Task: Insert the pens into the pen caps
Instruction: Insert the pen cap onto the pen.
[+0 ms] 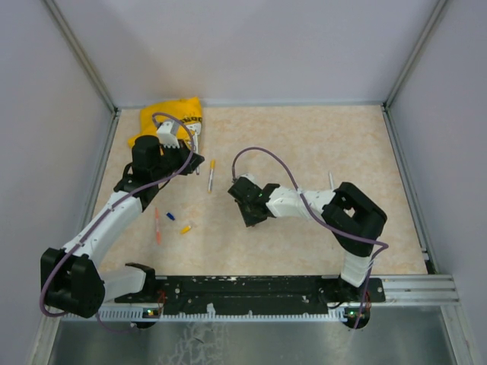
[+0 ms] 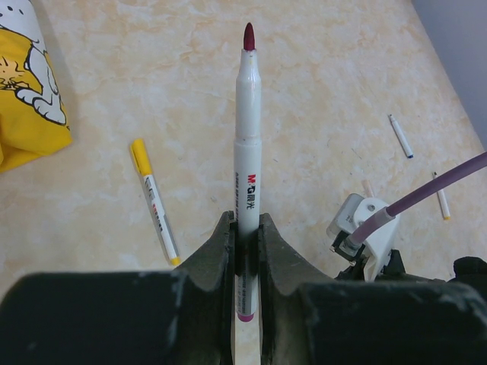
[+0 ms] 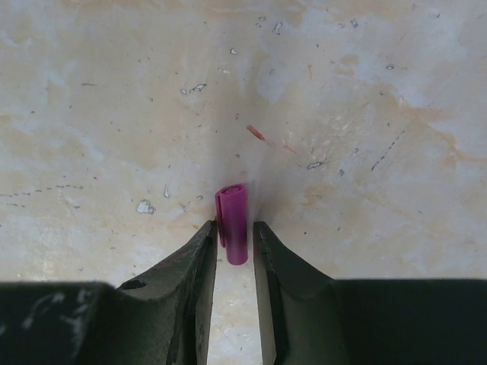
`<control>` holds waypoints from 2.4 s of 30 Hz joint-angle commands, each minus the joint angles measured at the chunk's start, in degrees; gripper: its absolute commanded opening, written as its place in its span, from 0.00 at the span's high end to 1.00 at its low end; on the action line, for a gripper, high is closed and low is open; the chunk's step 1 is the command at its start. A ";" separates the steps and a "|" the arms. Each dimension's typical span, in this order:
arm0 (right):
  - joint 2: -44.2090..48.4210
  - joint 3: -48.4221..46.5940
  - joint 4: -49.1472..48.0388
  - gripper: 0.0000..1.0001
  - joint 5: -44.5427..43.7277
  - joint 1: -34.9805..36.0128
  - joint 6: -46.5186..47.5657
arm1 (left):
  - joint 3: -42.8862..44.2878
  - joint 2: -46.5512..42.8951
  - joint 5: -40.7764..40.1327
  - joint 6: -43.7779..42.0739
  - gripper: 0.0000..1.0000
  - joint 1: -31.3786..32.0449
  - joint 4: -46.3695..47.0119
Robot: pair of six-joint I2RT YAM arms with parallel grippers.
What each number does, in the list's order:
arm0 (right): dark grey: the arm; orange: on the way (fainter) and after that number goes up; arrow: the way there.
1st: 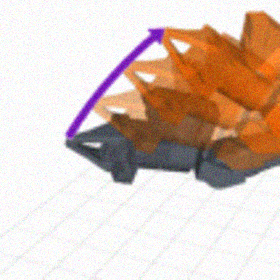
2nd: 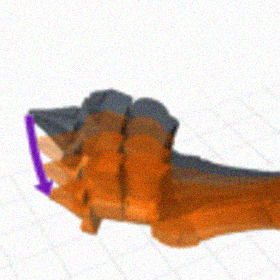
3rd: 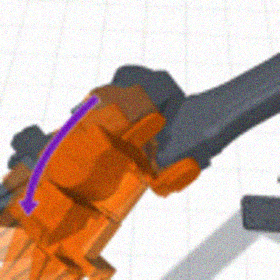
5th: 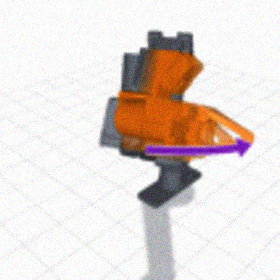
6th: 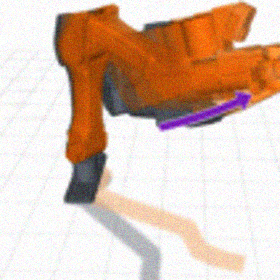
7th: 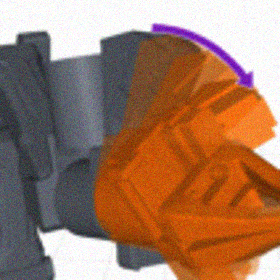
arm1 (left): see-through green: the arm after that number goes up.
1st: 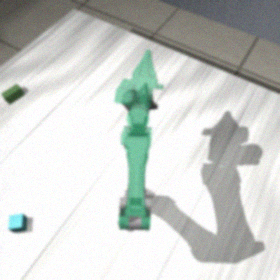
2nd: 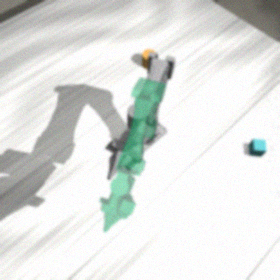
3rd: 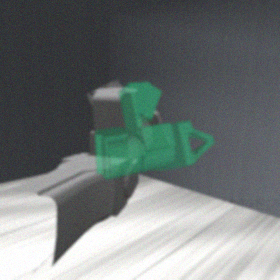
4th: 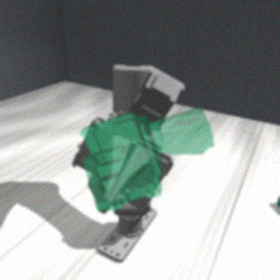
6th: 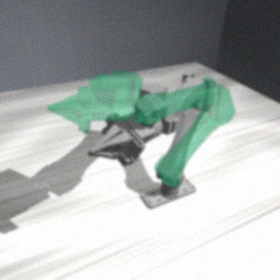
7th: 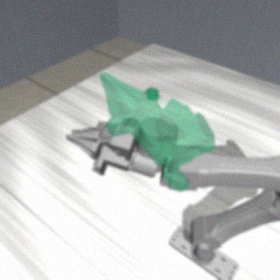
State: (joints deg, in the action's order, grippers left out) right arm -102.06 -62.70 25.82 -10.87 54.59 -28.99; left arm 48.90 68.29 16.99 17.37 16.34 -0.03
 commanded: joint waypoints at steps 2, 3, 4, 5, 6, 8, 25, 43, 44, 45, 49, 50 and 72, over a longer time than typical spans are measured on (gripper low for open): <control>0.24 -1.37 2.15 0.72 0.03 -0.17 2.46 | 1.39 -0.21 0.58 0.30 1.00 -0.36 1.79; 0.08 -1.50 2.11 0.72 0.19 -0.18 2.30 | 1.39 -0.26 0.46 0.23 1.00 -0.34 1.78; -0.25 -1.72 2.17 0.72 0.30 -0.14 2.28 | 1.42 -0.35 0.31 0.17 1.00 -0.34 1.79; -0.55 -1.99 2.34 0.72 0.37 -0.16 2.26 | 1.37 -0.35 0.27 0.14 1.00 -0.34 1.74; -0.96 -2.36 2.50 0.71 0.41 -0.18 2.27 | 1.39 -0.28 0.36 0.17 1.00 -0.34 1.78; -1.98 -3.15 2.92 0.72 0.31 -0.16 2.40 | 1.40 -0.23 0.50 0.23 1.00 -0.34 1.79; 0.67 -2.79 2.73 0.91 -1.45 -0.55 3.03 | 0.77 -1.35 -0.66 2.11 1.00 -1.12 2.08; 31.70 15.16 -24.42 1.00 -3.39 -5.27 -3.45 | -8.63 -10.12 9.88 7.79 1.00 -2.99 15.65; 32.99 16.47 -26.46 1.00 -3.96 -5.22 -3.62 | -7.54 -9.67 12.10 7.50 1.00 -2.87 14.51; 34.17 17.29 -27.80 1.00 -4.91 -5.23 -3.77 | -6.39 -9.31 14.08 7.10 1.00 -2.34 13.02; 38.37 19.94 -31.01 1.00 -7.46 -5.20 -3.17 | -2.58 -9.78 7.54 2.47 1.00 5.63 7.12; 39.48 20.36 -31.66 1.00 -7.21 -5.27 -2.39 | -2.19 -9.94 5.05 1.26 1.00 8.57 6.61; 59.52 28.87 -45.35 1.00 8.46 -21.32 -12.23 | -3.08 -4.59 -3.19 -1.85 1.00 36.24 17.46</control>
State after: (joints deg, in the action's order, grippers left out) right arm -46.04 -34.79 -10.15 -7.33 33.56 -37.67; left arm 44.01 62.02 14.96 16.62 49.76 14.55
